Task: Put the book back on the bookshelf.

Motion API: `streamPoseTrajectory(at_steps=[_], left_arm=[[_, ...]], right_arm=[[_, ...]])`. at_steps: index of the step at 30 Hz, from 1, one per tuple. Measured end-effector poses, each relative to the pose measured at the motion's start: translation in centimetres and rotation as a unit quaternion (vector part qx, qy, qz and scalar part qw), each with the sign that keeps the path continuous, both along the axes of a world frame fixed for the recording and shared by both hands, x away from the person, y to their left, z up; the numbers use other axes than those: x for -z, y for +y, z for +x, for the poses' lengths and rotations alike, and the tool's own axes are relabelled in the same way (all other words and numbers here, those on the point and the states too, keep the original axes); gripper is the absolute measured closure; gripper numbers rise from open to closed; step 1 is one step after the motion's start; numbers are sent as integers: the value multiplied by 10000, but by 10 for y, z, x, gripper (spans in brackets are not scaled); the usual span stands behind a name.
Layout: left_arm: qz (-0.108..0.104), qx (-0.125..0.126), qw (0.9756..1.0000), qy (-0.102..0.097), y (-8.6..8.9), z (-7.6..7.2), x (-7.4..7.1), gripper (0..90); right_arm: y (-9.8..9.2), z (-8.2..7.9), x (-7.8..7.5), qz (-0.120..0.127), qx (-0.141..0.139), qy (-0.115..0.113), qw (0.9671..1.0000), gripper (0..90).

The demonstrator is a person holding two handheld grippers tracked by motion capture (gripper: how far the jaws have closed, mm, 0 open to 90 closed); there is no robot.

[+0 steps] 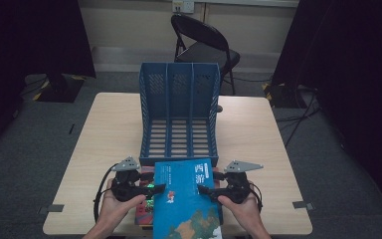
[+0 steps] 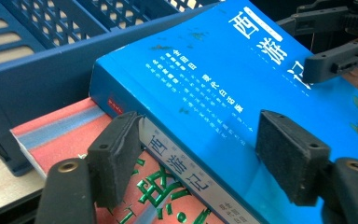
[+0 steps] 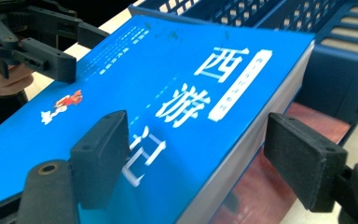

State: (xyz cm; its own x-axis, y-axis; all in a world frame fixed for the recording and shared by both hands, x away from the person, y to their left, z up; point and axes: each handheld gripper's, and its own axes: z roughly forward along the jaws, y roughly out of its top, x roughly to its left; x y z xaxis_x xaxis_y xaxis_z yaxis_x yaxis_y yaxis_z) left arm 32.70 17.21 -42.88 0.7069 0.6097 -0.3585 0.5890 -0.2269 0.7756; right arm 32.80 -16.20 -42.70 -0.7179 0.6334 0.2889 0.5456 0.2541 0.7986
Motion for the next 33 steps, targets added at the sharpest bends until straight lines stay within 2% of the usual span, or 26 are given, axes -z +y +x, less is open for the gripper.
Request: streamPoseTrajectory(at_steps=[4, 8, 9, 12, 14, 15, 18, 21, 24, 26, 28, 29, 30, 31, 32, 33], left_arm=[[30, -57, 9999, -142, -2, -3, 0, 302], [9, -102, 9997, -210, -3, -4, 2, 279], [9, -102, 9997, -210, -3, -4, 2, 279], [-50, -112, 9999, -6, -2, -1, 3, 275], [-92, -69, 9999, -23, -1, 0, 4, 270], [-85, -89, 9999, -58, -1, -1, 4, 272], [-90, -78, 9999, -74, -1, -1, 4, 272], [-82, -75, 9999, -64, -1, -1, 4, 272], [-109, -80, 9999, -70, -1, -1, 5, 272], [-129, -91, 9999, -63, -1, -1, 5, 272], [-134, -93, 9998, -62, -1, -1, 5, 273], [-134, -93, 9998, -62, -1, -1, 5, 273], [-142, -99, 9998, -52, -1, -1, 5, 273], [-142, -99, 9998, -52, -1, -1, 5, 273], [-145, -100, 9998, -44, -1, -1, 5, 273], [-145, -100, 9998, -44, -1, -1, 5, 274]], right_arm=[[1, -8, -2, -111, -11, -60, 9999, 218], [1, -3, 0, -57, -49, 17, 10000, 178], [3, -1, 1, -33, -34, 44, 10000, 164], [6, 4, 2, -37, 16, 199, 9998, 132], [7, 4, 1, -77, 22, 187, 9998, 136], [7, 4, 1, -76, 30, 198, 9998, 145], [4, 3, -4, -68, 133, 112, 9998, 259], [-3, 5, -7, 210, 173, 213, 9994, 343], [-6, 4, -9, 345, 206, 186, 9990, 373], [-7, 3, -12, 485, 207, 148, 9985, 442], [-8, 1, -16, 615, 140, 117, 9979, 469], [-8, 1, -16, 615, 140, 117, 9979, 469], [-5, -1, -15, 609, -36, 198, 9979, 493], [-5, -1, -15, 609, -36, 198, 9979, 493], [-2, -3, -14, 427, -26, 183, 9989, 493], [-2, -3, -14, 427, -26, 183, 9989, 493]])
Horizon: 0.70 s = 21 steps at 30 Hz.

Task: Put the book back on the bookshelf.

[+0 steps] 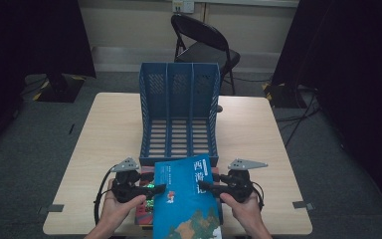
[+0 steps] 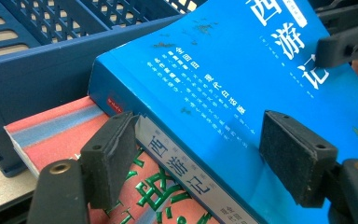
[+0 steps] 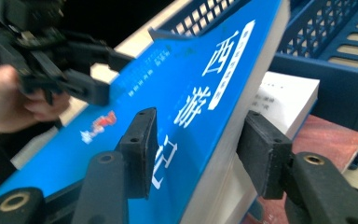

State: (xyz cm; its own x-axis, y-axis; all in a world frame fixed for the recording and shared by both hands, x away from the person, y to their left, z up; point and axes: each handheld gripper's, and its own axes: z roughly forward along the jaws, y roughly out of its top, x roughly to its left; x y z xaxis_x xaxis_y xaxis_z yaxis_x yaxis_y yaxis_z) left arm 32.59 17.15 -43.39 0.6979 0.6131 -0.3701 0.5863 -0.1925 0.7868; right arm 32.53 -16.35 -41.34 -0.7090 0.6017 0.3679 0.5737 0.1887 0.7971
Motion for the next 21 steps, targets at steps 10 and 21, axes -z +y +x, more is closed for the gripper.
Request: streamPoseTrajectory(at_steps=[10, 21], left_arm=[[-113, -27, 9999, 112, 1, 1, 2, 275], [-106, 2, 9999, -58, 2, 1, 2, 273]], right_arm=[[17, 24, 6, -72, -70, 144, 9998, 418], [36, 37, 6, -72, -351, 259, 9990, 499]])
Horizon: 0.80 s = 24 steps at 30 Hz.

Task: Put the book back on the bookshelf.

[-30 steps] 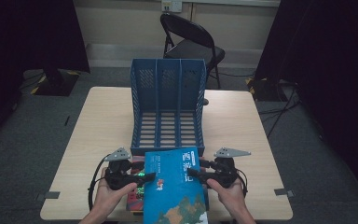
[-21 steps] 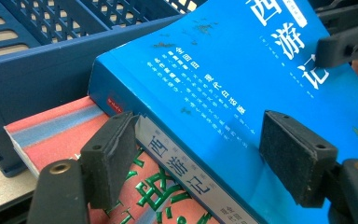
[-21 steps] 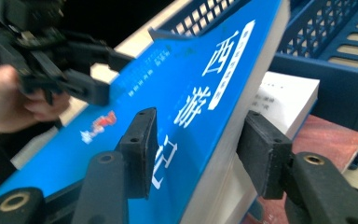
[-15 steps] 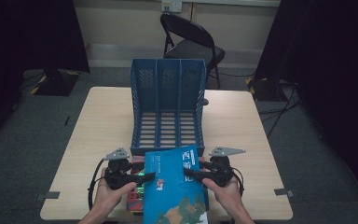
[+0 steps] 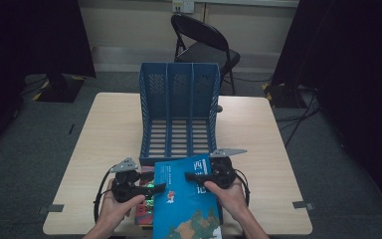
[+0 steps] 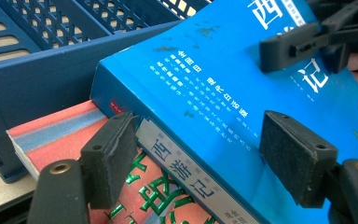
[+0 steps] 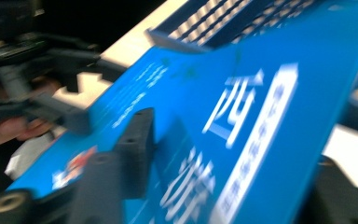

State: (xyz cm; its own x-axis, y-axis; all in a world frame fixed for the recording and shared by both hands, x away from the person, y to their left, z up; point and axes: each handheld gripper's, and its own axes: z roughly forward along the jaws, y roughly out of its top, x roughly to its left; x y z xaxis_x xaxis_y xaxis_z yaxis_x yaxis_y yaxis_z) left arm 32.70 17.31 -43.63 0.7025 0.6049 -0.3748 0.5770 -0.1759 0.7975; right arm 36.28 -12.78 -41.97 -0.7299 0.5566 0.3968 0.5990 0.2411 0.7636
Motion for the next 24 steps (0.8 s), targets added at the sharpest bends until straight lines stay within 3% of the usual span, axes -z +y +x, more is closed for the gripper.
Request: streamPoseTrajectory(at_steps=[5, 8, 13, 15, 20, 23, 24], left_arm=[[-23, -15, 9999, 114, 0, 1, 0, 274], [-3, -11, 10000, 45, 0, 1, 0, 272], [1, -24, 10000, -57, 0, 1, 1, 269], [-29, -2, 10000, -19, 1, 1, 1, 274], [-142, 18, 9997, 199, 4, 3, 1, 280], [-182, 21, 9996, 218, 4, 3, 1, 273], [-202, 16, 9995, 251, 4, 3, 1, 268]], right_arm=[[-2, -6, -2, 17, -156, 90, 9998, 556], [0, 1, 2, 145, -194, 248, 9994, 553], [1, 4, 2, 174, -218, 285, 9992, 577], [-3, 4, -1, 359, -277, 323, 9984, 673], [-3, 1, -6, 436, -338, 231, 9982, 726], [-4, -1, -8, 501, -334, 171, 9980, 735], [-3, -4, -10, 484, -270, 11, 9985, 739]])
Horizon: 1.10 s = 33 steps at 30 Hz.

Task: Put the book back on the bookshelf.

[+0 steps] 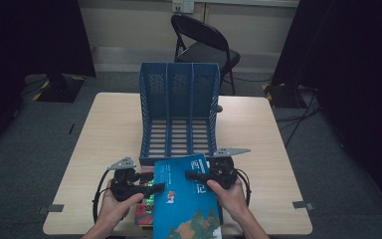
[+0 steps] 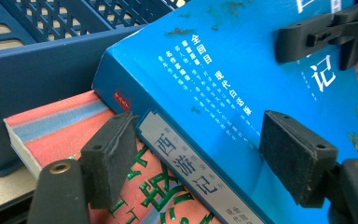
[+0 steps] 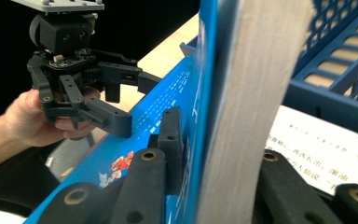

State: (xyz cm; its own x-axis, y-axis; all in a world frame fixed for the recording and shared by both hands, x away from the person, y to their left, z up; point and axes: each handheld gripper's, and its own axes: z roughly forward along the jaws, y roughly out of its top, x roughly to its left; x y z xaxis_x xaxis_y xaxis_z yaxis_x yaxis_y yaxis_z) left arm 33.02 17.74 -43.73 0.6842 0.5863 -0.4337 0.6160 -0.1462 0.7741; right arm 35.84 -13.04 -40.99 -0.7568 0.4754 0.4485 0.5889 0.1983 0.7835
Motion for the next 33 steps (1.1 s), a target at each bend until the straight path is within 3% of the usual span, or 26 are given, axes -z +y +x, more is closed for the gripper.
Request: streamPoseTrajectory(at_steps=[3, 4, 9, 12, 19, 21, 33], left_arm=[[-57, -10, 10000, 63, 1, 0, 0, 258], [-158, -13, 9997, 203, 2, 1, 1, 256], [-306, 33, 9990, 310, 2, 3, 2, 225], [-612, 198, 9968, 482, -1, 5, 6, 224], [-630, 410, 9952, 625, -9, 7, 5, 230], [-745, 458, 9932, 768, -10, 9, 4, 249], [-1002, 534, 9917, 604, -5, 10, -11, 370]], right_arm=[[1, -2, -5, -40, -2, -98, 9999, 746], [1, -4, -7, -30, 15, -174, 9998, 751], [1, -9, -11, 64, 39, -256, 9996, 757], [1, -12, -15, 87, 34, -353, 9993, 759], [-1, -15, -17, 159, -25, -372, 9992, 769], [-1, -14, -16, 182, -19, -353, 9992, 774], [0, -20, -28, 197, 235, -401, 9987, 777]])
